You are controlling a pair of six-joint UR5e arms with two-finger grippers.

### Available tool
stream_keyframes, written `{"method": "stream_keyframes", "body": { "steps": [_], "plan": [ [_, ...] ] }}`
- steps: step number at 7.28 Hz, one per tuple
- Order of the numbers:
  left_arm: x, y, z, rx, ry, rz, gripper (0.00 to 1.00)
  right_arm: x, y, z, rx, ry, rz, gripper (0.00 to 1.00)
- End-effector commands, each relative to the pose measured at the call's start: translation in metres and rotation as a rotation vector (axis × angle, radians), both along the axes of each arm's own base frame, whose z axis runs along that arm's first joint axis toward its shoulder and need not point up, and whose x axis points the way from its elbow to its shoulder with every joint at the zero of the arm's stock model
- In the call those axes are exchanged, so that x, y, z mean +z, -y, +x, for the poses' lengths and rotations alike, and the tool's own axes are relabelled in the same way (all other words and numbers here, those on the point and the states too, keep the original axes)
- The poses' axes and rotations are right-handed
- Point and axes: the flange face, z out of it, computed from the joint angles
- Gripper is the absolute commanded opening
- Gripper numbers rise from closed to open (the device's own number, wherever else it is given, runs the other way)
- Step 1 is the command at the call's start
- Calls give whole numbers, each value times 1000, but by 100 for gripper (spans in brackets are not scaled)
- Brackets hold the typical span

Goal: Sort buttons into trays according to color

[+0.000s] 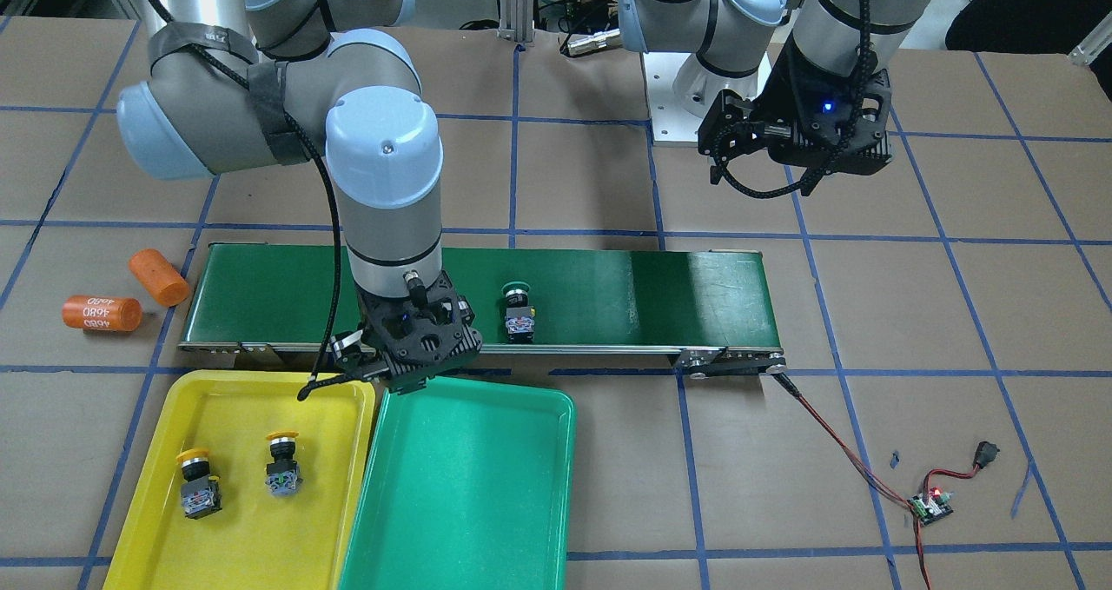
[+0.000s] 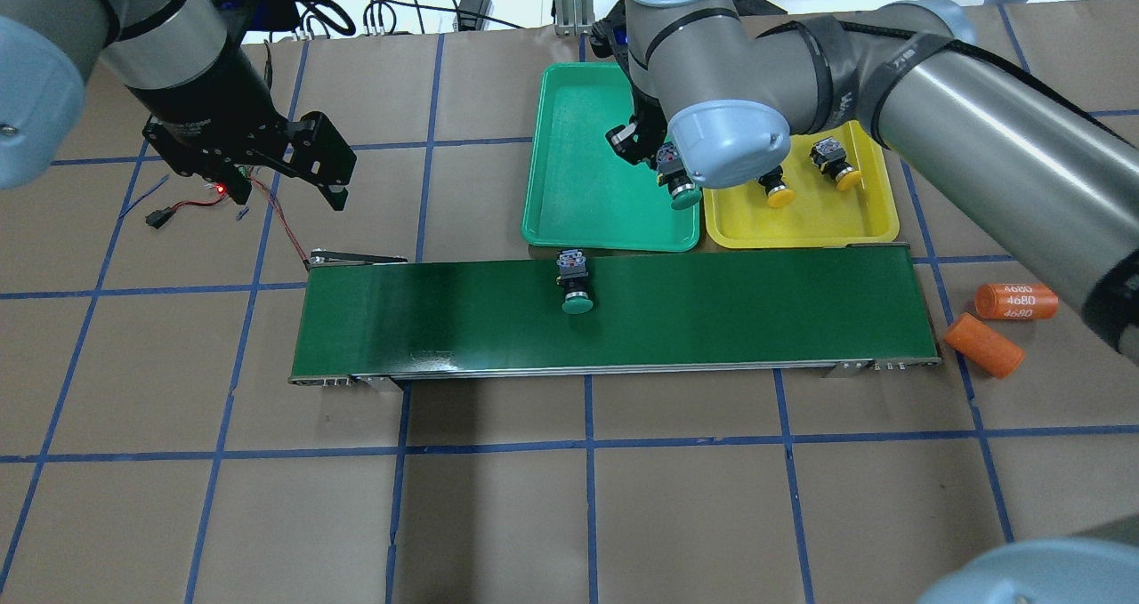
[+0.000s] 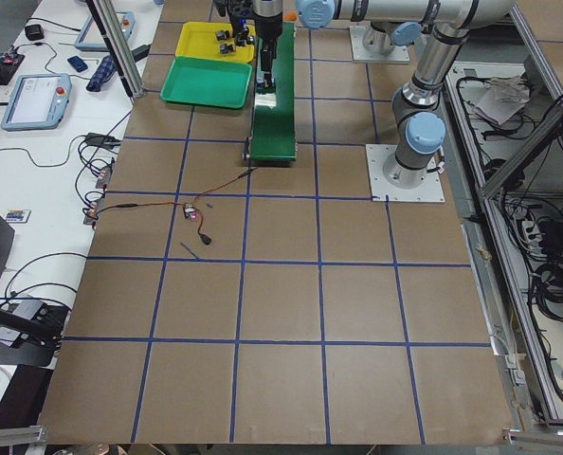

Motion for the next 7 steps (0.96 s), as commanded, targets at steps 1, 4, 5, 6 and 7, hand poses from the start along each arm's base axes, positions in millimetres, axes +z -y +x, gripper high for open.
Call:
{"method": "stream_keyframes", "body": {
  "steps": [1, 4, 5, 6, 7],
  "plan": [
    [-1, 0, 0, 0, -1, 3, 100, -18, 53, 6, 10, 21, -12, 0],
    [-4, 2, 0, 0, -3, 9, 100, -68, 86, 10, -5, 91, 11, 1],
    [-5, 2, 0, 0, -4, 12, 100, -80, 87, 11, -7, 92, 13, 26],
    [-4, -3, -1, -3, 0, 11, 100, -89, 93, 11, -6, 101, -29, 54],
    [-9, -4, 0, -3, 5, 20, 100, -95, 95, 13, -4, 103, -38, 73]
  ]
}}
